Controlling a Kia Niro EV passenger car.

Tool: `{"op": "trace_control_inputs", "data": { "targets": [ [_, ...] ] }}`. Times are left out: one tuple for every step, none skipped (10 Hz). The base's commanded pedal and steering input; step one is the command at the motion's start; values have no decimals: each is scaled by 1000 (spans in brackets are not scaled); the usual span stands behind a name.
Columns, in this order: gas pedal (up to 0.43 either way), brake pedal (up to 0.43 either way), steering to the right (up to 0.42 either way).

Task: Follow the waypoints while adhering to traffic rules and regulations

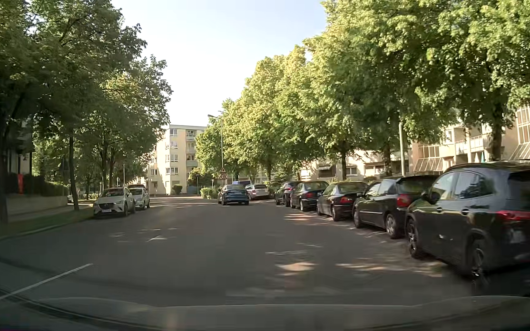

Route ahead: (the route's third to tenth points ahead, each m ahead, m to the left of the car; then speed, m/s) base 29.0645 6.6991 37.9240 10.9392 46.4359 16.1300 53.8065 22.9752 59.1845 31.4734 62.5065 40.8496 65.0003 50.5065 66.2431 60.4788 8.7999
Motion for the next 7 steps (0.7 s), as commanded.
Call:
{"op": "trace_control_inputs", "data": {
  "targets": [
    [28,0,-24],
    [20,0,-25],
    [20,0,-25],
    [20,0,-29],
    [0,0,-39],
    [0,0,-52],
    [0,0,-55]
  ]
}}
